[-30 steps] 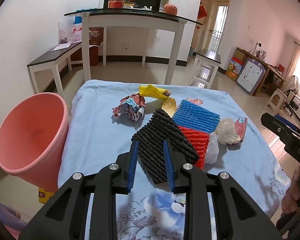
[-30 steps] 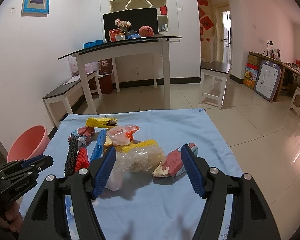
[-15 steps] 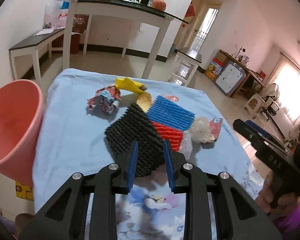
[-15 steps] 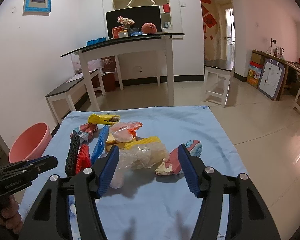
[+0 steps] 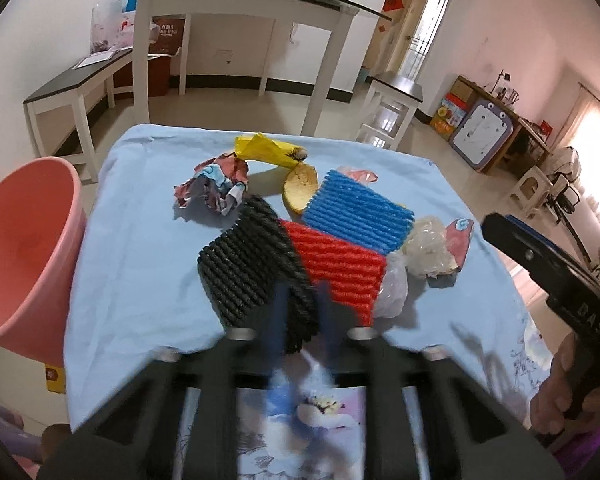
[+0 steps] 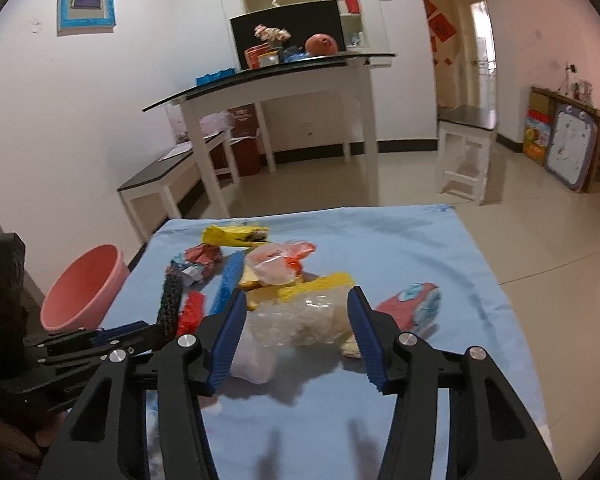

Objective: Collect trash
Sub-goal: 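Grasp the black foam net with the left tool while the right tool grasps the blue foam net, then carry both foam nets over the pink bin and open both tools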

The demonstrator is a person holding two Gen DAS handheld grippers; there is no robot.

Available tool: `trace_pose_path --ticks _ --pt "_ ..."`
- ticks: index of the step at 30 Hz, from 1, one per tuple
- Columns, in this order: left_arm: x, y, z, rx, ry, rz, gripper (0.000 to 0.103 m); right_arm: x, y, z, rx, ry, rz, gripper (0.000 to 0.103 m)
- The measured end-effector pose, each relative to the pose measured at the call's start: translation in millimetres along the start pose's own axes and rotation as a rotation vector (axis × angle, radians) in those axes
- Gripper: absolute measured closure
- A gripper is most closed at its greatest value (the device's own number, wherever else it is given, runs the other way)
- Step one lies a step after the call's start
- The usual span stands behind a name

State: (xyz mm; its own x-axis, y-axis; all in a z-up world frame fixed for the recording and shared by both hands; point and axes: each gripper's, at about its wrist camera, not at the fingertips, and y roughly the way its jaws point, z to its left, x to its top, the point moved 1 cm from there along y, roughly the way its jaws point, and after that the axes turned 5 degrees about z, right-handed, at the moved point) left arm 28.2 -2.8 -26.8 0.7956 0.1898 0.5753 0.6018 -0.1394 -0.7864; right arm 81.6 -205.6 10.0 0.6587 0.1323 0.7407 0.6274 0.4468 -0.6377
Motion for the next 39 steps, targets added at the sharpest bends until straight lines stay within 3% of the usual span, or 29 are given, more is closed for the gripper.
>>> trace_pose_path --ticks 7,17,22,24,32,39 --pt "0 -20 2 0.045 0.037 -0.043 0.096 10 17 18 0.105 -0.054 0.053 0.057" --pt "-8 -43 18 0.040 -0.054 -0.082 0.096 21 52 35 0.182 -0.112 0.178 0.065" --pt "-5 -51 21 0.035 -0.084 -0.107 0.096 21 65 37 0.195 -0.141 0.241 0.082" --pt "-3 -51 20 0.035 -0.094 -0.112 0.096 20 67 37 0.206 -0.151 0.253 0.097" --pt "1 -60 18 0.063 -0.119 -0.148 0.096 39 42 27 0.229 -0.188 0.162 0.098" --pt "15 -65 13 0.113 -0.127 -0.180 0.096 64 32 28 0.307 -0.179 0.090 0.098"
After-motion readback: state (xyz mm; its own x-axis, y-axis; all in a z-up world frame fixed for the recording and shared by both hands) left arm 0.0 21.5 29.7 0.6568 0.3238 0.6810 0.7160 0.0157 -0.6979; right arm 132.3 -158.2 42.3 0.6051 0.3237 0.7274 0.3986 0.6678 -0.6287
